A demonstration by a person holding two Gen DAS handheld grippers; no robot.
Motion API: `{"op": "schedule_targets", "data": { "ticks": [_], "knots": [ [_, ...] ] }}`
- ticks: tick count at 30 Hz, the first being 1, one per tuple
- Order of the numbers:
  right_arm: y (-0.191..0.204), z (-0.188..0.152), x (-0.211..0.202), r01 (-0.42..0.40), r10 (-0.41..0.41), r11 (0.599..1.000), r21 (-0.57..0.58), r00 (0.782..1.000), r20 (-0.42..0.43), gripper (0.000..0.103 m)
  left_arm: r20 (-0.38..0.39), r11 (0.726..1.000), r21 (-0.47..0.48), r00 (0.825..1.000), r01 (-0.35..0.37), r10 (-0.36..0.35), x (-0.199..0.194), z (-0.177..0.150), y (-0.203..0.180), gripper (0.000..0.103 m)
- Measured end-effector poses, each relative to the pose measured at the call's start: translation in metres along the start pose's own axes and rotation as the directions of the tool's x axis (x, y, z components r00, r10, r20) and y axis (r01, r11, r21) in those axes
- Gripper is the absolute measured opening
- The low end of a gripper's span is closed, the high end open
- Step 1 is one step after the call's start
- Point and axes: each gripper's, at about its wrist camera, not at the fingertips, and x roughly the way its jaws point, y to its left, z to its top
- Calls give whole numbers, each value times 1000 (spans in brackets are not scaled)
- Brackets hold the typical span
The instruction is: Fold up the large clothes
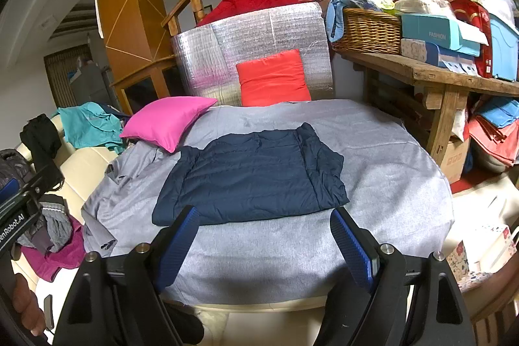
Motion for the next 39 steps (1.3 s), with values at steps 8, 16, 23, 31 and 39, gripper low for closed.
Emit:
{"op": "schedule_targets", "data": {
  "ticks": [8,16,23,31,39],
  "knots": [
    [3,-1,2,1,-1,1000,-5,1000,-5,86,-7,1000,1,1000,0,0,3,-1,4,99],
    [5,-1,2,3,-3,1000,-6,1000,-5,86,-9,1000,-1,1000,3,-3,4,-3,5,99],
    [6,-1,2,3,-3,1000,-6,1000,-4,86,-14,1000,-3,1000,6,-6,6,-4,7,99],
    [7,-2,2,3,-3,1000,-9,1000,-5,86,-14,1000,-3,1000,7,-8,7,-4,7,99],
    [10,0,5,7,-7,1000,-25,1000,-4,86,-14,1000,-2,1000,10,-10,7,-5,6,99]
  ]
}}
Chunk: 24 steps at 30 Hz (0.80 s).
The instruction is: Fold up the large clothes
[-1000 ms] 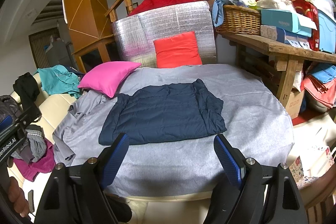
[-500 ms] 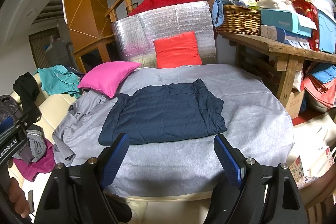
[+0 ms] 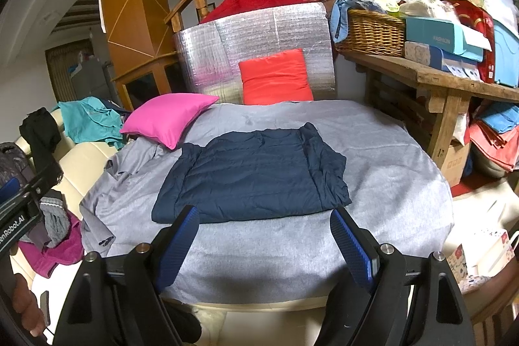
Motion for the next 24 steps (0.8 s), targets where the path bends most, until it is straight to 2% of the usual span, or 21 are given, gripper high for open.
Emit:
{"op": "schedule_targets", "data": {
  "ticks": [15,24],
  "knots": [
    [7,37,8,29,-28,999,-37,998,50,86,0,1000,-1,1000,22,-22,15,9,4,99],
    [10,56,21,17,-15,999,-39,998,63,86,-28,1000,-11,999,29,-29,33,20,-1,99]
  ]
}}
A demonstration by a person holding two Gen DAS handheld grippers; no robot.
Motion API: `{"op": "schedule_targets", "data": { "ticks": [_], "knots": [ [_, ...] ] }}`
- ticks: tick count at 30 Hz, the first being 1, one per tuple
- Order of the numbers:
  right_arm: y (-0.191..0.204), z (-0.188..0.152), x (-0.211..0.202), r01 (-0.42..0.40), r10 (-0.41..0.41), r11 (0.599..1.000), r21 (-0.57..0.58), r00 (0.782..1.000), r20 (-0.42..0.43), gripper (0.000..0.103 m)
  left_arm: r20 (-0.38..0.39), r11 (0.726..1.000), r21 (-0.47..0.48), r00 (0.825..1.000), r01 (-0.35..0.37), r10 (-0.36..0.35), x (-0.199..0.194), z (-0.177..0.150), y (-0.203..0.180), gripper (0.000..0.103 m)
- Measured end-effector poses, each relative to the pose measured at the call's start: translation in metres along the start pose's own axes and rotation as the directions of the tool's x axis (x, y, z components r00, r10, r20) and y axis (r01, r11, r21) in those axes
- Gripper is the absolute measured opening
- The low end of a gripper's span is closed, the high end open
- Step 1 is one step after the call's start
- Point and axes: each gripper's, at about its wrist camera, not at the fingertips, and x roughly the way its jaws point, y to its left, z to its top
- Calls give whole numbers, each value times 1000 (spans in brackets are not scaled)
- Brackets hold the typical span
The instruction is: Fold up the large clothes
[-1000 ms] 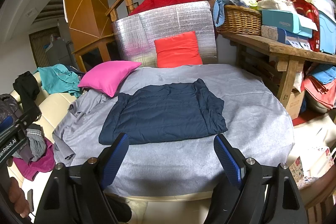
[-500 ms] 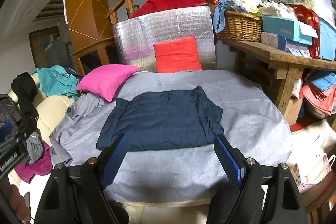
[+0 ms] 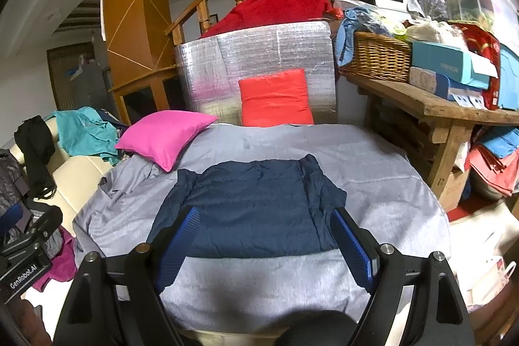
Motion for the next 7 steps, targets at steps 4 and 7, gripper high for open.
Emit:
{"op": "schedule_targets", "data": {
  "ticks": [4,7],
  "knots": [
    [2,4,13,-7,7,1000,-6,1000,-20,86,11,1000,-2,999,30,-30,9,5,-5,99],
    [-6,9,29,-5,5,1000,5,999,-39,86,-9,999,4,999,44,-44,31,12,-9,99]
  ]
}}
